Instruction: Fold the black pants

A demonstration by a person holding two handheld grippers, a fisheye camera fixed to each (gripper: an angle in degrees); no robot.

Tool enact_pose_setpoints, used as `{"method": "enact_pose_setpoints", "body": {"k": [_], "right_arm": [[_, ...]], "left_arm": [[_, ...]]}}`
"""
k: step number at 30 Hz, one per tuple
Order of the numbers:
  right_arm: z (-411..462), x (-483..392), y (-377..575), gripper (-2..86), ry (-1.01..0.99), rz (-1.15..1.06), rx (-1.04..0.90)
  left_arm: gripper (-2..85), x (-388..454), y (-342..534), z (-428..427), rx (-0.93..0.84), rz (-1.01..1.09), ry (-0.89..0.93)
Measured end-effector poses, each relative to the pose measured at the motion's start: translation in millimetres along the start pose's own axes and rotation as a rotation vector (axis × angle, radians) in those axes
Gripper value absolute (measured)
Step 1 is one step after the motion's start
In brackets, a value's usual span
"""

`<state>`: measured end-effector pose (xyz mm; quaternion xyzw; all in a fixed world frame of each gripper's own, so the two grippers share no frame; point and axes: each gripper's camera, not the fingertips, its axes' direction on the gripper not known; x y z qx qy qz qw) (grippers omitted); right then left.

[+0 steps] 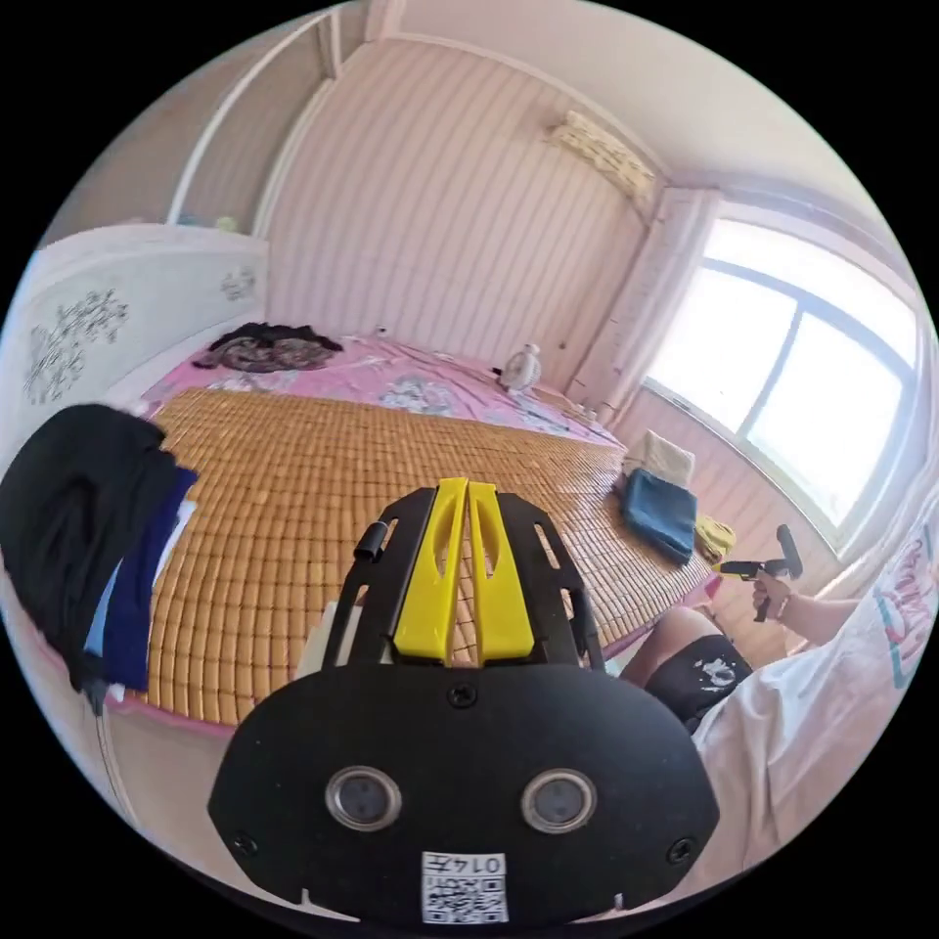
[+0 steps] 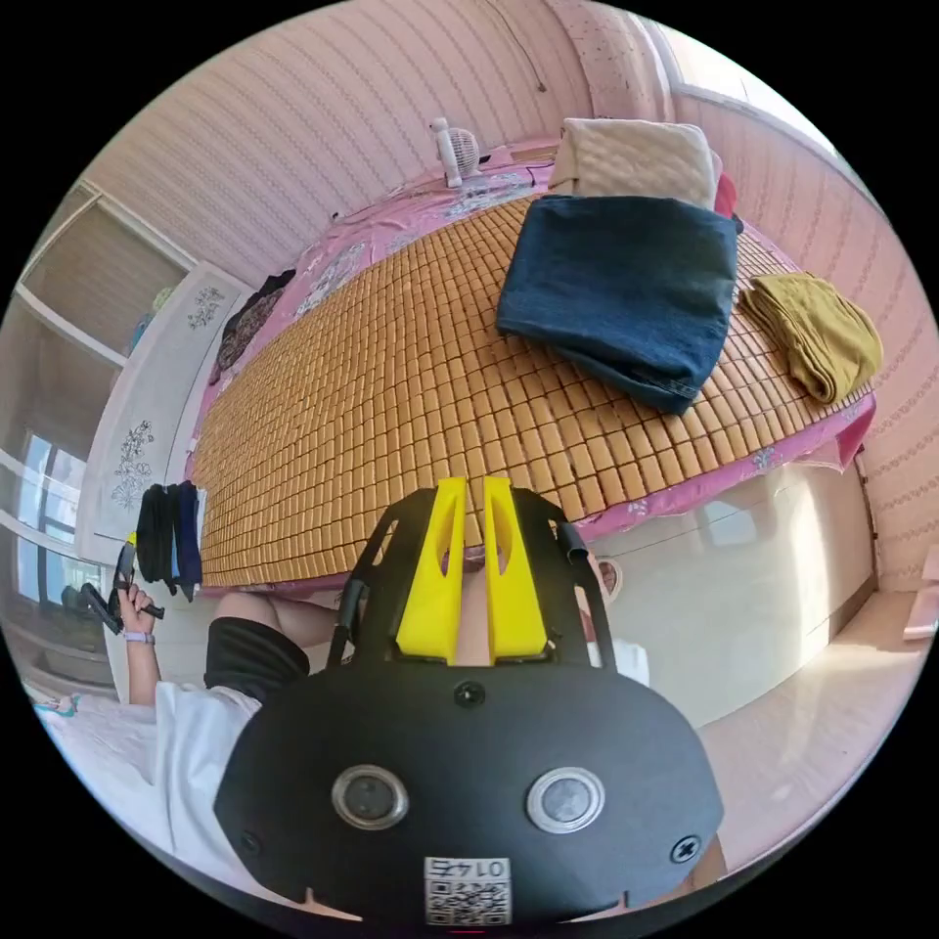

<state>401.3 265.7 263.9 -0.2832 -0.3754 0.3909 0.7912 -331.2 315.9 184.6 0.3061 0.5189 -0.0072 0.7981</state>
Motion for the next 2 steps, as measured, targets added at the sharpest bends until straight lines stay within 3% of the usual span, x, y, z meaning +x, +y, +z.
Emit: {"method": "enact_pose_setpoints", "body": {"k": [2], "right_arm": [[-31.4, 48.6, 17.9, 3.8, 0.018, 0.065, 0.061]], "left_arm": [[-0.9, 62.1, -21.4, 48.5, -0.004, 0.129, 0.073]]}}
